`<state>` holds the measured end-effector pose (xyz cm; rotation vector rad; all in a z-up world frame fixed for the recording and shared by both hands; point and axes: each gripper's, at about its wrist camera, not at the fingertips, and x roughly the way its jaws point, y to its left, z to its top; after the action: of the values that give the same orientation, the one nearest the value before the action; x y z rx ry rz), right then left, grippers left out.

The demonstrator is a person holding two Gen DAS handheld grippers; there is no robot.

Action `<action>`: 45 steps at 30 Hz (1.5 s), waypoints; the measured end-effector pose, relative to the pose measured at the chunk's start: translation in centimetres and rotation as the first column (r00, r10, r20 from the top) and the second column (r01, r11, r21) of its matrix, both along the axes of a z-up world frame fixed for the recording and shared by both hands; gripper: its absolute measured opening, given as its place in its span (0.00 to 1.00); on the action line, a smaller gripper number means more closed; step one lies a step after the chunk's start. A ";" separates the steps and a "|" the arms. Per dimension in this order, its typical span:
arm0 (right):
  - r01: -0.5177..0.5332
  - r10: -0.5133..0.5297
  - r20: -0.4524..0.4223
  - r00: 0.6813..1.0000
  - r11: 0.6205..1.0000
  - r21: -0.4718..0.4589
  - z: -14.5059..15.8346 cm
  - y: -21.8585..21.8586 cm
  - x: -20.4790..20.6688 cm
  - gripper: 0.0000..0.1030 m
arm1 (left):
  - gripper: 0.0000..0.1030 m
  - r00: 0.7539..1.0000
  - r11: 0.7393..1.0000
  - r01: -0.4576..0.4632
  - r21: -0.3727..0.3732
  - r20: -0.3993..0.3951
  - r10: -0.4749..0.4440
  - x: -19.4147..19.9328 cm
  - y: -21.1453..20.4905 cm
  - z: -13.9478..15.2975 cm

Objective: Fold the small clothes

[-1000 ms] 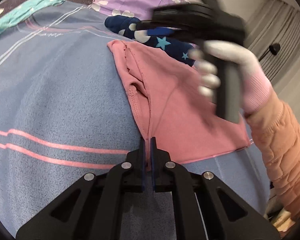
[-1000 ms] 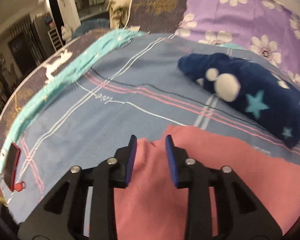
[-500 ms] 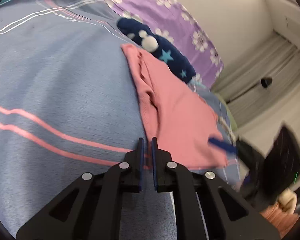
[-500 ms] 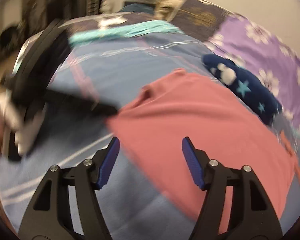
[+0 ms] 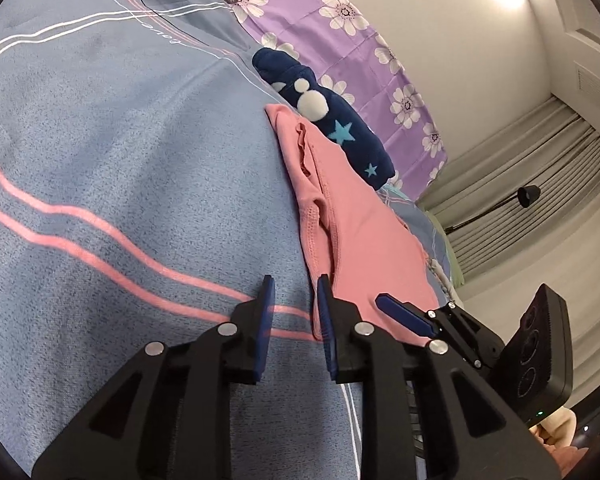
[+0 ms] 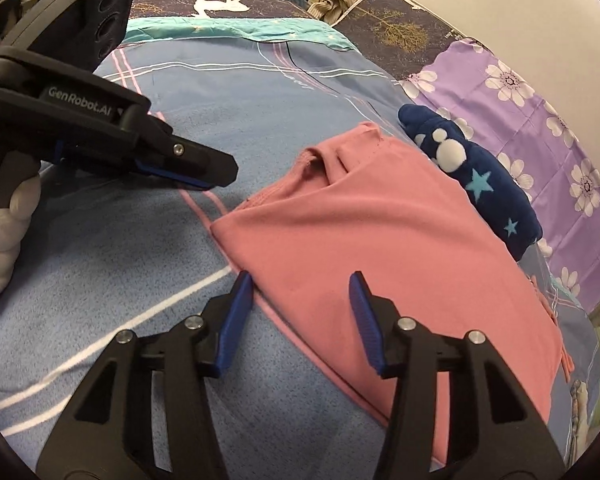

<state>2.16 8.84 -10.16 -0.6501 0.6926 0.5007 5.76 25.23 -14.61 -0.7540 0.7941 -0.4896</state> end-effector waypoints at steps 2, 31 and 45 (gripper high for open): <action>0.007 -0.007 0.001 1.000 1.000 -0.002 0.0 0.2 0.2 0.49 | 0.22 1.000 1.000 0.001 -0.011 -0.001 -0.001 0.1 0.0 -0.1; 0.089 -0.085 0.075 0.994 0.995 -0.047 -0.9 2.8 1.6 0.46 | 0.58 0.987 0.989 0.147 0.000 -0.064 -0.147 17.3 -5.1 2.0; 0.155 -0.152 -0.029 0.988 0.964 0.215 2.0 -0.2 3.4 0.08 | 0.12 0.987 0.989 0.136 0.053 -0.097 -0.130 19.8 -6.6 4.0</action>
<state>5.53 8.66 -8.13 -0.3852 0.6825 0.4293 25.53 18.67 -10.61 -0.6753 0.9469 -0.5511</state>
